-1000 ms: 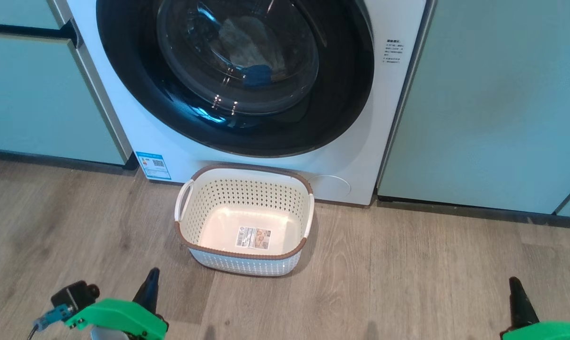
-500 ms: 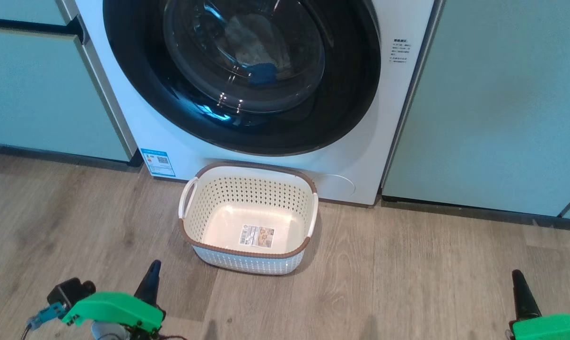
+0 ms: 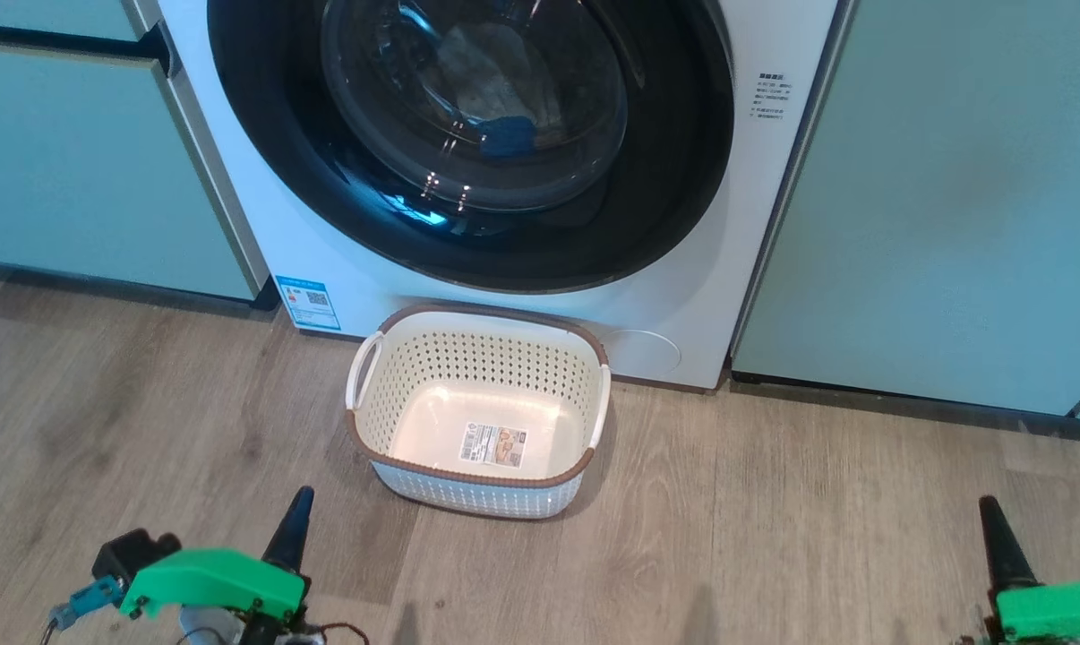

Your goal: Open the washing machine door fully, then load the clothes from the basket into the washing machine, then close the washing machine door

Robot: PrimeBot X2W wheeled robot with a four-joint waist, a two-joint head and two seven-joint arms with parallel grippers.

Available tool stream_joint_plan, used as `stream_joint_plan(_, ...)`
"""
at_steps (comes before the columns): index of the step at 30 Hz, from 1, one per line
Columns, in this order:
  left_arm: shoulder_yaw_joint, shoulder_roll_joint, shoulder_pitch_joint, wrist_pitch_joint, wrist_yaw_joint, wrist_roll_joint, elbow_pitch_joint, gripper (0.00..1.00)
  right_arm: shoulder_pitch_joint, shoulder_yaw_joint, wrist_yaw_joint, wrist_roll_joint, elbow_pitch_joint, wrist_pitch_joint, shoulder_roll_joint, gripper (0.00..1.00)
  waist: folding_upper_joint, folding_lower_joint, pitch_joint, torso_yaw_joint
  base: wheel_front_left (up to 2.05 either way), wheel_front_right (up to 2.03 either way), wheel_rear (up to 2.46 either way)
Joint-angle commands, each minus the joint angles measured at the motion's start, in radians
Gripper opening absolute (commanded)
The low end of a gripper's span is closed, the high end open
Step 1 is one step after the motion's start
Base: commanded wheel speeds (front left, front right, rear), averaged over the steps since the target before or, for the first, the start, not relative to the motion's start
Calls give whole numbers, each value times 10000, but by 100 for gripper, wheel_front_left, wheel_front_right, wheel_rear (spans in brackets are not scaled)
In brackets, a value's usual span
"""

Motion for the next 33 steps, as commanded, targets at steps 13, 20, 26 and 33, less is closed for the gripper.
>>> stream_joint_plan(13, 557, -106, -661, 428, -12, -1366, -616, 0, -704, -91, 1, 1422, -574, 453, -80, 0, 0, 0, 37, 134, 0, 0, 0)
stream_joint_plan(20, 670, -193, -697, 633, -13, -2031, -747, 0, -774, -176, 1, 2109, -667, 660, -82, 0, 0, -1, 57, 205, 0, 0, 0)
stream_joint_plan(26, 767, -267, -728, 810, -13, -2605, -860, 0, -834, -250, 0, 2701, -747, 838, -83, 0, 0, -1, 75, 267, 0, 0, 0)
stream_joint_plan(33, 864, -341, -758, 986, -14, -3175, -973, 0, -894, -324, 0, 3290, -827, 1016, -84, 0, 0, -1, 92, 328, 0, 0, 0)
